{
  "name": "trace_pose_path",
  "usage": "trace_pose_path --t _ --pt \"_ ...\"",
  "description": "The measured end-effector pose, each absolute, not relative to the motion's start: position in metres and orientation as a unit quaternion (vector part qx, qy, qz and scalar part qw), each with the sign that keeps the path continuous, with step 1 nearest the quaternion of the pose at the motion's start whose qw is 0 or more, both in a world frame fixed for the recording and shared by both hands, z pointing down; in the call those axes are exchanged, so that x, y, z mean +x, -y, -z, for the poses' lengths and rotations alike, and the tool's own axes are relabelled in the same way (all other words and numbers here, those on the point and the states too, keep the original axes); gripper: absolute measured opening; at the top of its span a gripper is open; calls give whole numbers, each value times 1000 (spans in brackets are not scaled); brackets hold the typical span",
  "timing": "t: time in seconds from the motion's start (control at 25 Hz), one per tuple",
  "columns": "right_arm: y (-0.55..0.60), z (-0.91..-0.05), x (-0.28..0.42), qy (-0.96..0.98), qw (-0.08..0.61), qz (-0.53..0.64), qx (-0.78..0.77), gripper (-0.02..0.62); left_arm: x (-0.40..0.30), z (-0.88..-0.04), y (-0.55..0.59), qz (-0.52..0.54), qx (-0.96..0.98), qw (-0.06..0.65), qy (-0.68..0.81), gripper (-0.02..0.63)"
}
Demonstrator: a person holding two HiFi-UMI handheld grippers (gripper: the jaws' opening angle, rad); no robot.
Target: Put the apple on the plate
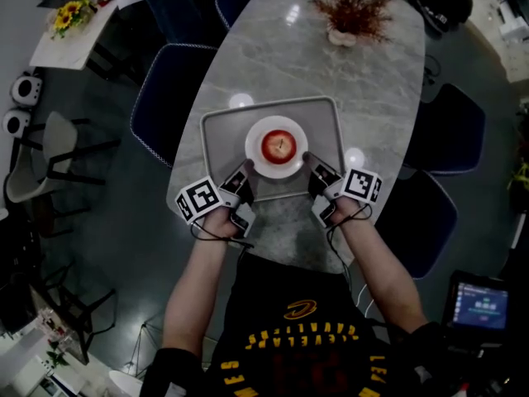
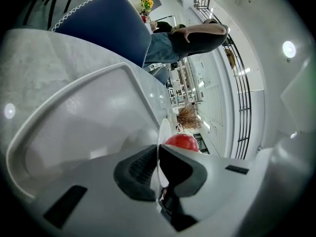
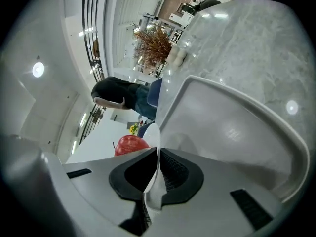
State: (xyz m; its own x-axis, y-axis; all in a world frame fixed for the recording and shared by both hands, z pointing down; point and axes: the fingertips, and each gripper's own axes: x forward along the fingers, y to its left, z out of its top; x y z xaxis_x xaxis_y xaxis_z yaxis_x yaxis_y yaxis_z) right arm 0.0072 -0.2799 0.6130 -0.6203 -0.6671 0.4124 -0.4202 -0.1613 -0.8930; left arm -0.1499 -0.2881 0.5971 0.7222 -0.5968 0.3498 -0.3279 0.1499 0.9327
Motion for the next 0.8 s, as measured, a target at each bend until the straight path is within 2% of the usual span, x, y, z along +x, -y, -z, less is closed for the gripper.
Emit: trace_pose_path --t 0.24,0.8 --pt "291 -636 -1 -653 62 626 -421 28 -152 -633 290 61 627 681 374 20" --pt "291 -660 0 -642 -41 622 -446 28 -149 -653 292 -24 633 661 401 20"
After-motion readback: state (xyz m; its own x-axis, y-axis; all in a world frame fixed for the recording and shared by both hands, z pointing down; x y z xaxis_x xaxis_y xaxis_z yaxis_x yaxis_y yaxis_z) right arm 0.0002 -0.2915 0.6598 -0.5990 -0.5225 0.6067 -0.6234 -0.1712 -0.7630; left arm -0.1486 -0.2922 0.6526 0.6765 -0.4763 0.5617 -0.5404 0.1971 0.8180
